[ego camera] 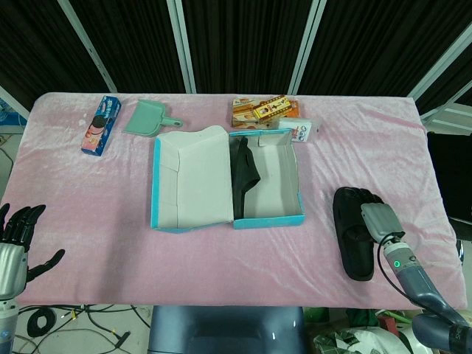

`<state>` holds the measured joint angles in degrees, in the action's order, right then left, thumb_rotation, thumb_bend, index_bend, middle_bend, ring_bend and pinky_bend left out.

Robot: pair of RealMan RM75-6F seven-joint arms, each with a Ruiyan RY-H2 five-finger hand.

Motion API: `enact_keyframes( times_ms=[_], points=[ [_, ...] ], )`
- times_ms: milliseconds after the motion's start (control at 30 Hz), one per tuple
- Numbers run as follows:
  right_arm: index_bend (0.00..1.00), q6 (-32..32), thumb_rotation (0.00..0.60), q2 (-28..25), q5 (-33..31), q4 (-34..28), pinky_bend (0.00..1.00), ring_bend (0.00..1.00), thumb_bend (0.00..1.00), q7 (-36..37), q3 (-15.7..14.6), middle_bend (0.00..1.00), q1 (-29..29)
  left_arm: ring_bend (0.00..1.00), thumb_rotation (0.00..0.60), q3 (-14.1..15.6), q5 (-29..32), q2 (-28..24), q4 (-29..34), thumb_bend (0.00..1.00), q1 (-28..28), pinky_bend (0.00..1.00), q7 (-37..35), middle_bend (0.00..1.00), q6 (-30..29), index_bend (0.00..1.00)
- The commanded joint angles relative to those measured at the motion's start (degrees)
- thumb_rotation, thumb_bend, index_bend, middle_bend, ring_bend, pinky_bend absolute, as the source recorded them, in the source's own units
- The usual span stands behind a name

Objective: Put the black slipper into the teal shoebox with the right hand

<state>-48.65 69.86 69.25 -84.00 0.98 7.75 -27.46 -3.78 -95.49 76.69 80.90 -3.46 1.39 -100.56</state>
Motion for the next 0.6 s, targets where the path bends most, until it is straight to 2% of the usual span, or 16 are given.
enact_keyframes(
  times_ms=[33, 333, 600],
  points=[
    [0.00, 2.0, 0.600, 0.0, -1.3, 0.2, 0.12, 0.00, 0.16, -1.1, -0.1, 0.03, -1.1, 0.15, 0.600, 0.0, 0.2, 0.0, -0.2, 0.00, 0.0, 0.00, -0.1, 0.19, 0.4, 0.12],
    [0.00, 12.4, 0.600, -3.8, -7.3, -1.5, 0.12, 0.00, 0.16, -3.0, 0.1, 0.01, -6.5, 0.15, 0.600, 0.3, 0.5, 0.1, 0.0, 0.00, 0.0, 0.00, 0.4, 0.19, 1.1, 0.12],
    [0.00, 27.5, 0.600, -9.1, -15.9, -1.1, 0.12, 0.00, 0.16, -3.8, -1.7, 0.00, -14.9, 0.15, 0.600, 0.6, 0.8, -0.6, 1.4, 0.00, 0.0, 0.00, 1.5, 0.19, 2.0, 0.12]
  ],
)
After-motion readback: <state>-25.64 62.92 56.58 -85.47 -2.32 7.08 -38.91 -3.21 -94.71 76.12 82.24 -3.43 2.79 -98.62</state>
